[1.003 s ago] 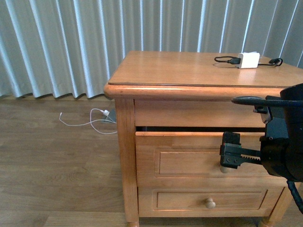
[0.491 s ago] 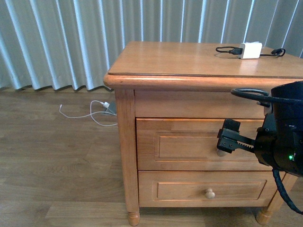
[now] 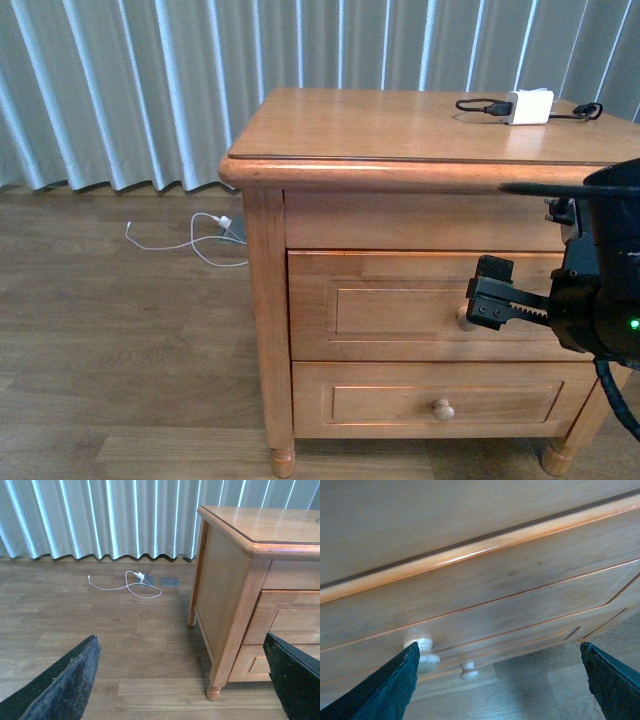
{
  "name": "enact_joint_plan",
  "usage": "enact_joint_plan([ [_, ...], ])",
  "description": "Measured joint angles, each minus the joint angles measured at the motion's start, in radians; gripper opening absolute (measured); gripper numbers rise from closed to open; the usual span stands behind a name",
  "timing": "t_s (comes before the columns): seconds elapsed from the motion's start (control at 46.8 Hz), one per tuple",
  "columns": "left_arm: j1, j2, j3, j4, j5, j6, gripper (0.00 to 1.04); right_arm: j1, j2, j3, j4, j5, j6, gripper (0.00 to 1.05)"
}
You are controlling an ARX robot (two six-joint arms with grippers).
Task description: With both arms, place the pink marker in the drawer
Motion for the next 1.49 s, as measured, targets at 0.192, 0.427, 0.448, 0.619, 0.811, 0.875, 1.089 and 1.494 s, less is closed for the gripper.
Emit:
enact_joint_plan([
  [0.192, 0.0, 0.0, 0.0, 0.0, 0.0, 0.0, 0.99, -0.004, -0.249, -0.152, -0.156, -0.095, -0.14, 0.96],
  [0.427, 0.0, 0.0, 0.0, 0.0, 0.0, 0.0, 0.99, -0.076, -0.723, -0.412, -0.252, -0.245, -0.235, 0.96],
  [0.448, 0.0, 0.0, 0.0, 0.0, 0.0, 0.0, 0.99, -0.087, -0.764, -0.43, -0.274, -0.261, -0.235, 0.96],
  [0.619, 0.0, 0.0, 0.0, 0.0, 0.0, 0.0, 0.99, -0.235, -1.204, -0.592, -0.502, -0.381, -0.235, 0.96],
  [0.811, 0.0, 0.0, 0.0, 0.0, 0.0, 0.0, 0.99, -0.33, -1.417, -0.651, -0.564, -0.418, -0.237, 0.96],
  [0.875, 0.0, 0.0, 0.0, 0.0, 0.0, 0.0, 0.99, -0.33, -1.415, -0.652, -0.565, -0.422, -0.238, 0.96],
  [1.089, 0.0, 0.0, 0.0, 0.0, 0.0, 0.0, 0.99, -0.21, -1.537, -0.829, -0.092, -0.215, -0.334, 0.57],
  [1.494, 0.0, 0.0, 0.0, -0.001, 0.0, 0.0, 0.99, -0.208, -1.693, -0.888, -0.181, -0.209, -0.351, 0.01],
])
